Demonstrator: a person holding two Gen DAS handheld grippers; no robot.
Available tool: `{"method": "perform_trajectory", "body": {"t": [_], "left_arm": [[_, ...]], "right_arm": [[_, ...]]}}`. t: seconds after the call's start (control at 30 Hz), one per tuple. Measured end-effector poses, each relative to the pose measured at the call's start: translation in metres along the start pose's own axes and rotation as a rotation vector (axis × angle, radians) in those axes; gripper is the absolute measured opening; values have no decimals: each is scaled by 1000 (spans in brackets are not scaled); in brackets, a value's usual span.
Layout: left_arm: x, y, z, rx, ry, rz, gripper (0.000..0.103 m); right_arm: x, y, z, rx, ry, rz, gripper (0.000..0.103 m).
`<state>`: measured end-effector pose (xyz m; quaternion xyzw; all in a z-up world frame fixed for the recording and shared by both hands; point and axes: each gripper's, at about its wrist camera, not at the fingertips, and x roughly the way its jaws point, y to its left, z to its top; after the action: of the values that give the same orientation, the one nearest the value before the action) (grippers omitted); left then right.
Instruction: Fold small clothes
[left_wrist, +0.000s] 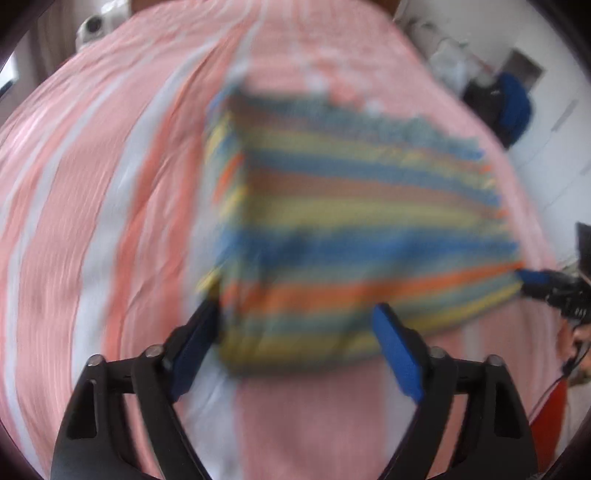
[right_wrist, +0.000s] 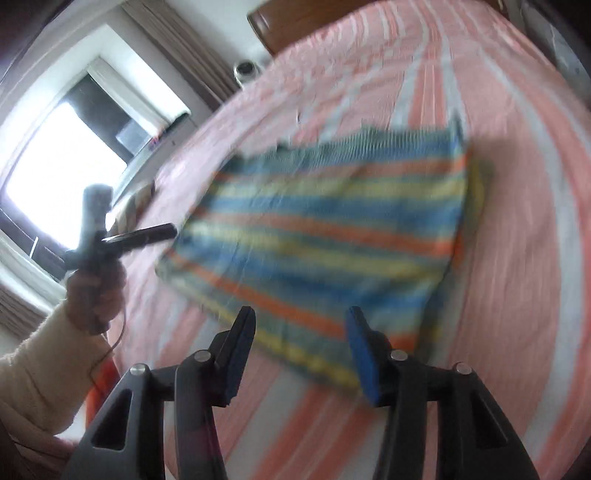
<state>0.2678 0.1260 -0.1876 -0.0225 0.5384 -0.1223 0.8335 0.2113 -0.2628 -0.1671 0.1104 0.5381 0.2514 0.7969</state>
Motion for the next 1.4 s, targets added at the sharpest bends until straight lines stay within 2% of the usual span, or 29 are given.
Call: {"method": "perform_trajectory", "body": {"t": [0.03,0.07,0.13,0.17,0.2,0.27,0.33,0.5,0.6,0.8,1.0,1.07,1.13,1.23,1.33,1.4], "left_arm": [[-7,11,-10,-32,-11,25,83],[-15,20,-18,-63,-23,36,83],[-38,35,-36,-147,-47,41,86],[-47,33,-45,-168,-59,30,87],[-58,29,-54,-175,-78,30,88],[-71,15,-68,-160,-110,66,91],[-76,4,-75,-147,-126,94,91],[-85,-25,-77,-103,-158,139,91],[-92,-36,-76,-64,-179,157,91],[-96,-59,-69,-7,-226,208,91],[-70,-109,-73,155,-215,259,91],[-59,-124,-76,192,-215,252,92],[-43,-136,-81,219,-208,260,96],[-15,-148,-89,225,-149,267,96],[-14,-149,-94,201,-185,281,99],[-14,-147,-93,192,-178,274,99]], "right_arm": [[3,-7,-10,10,21,-61,45],[-2,-14,-21,20,16,-85,32],[-21,-26,-42,61,9,-190,37],[-34,-28,-52,79,-8,-205,38],[-48,-26,-64,93,-42,-199,41],[-70,-14,-87,84,-107,-196,53],[-76,-4,-102,73,-141,-197,57],[-80,3,-142,137,-178,-176,57],[-83,8,-150,135,-185,-174,57],[-82,16,-144,115,-206,-170,57],[-82,7,-150,127,-241,-171,57],[-84,5,-154,119,-270,-201,57],[-86,6,-160,72,-314,-282,58],[-80,1,-174,30,-351,-381,71],[-76,-4,-182,31,-356,-379,73],[-74,-2,-182,18,-352,-383,76]]}}
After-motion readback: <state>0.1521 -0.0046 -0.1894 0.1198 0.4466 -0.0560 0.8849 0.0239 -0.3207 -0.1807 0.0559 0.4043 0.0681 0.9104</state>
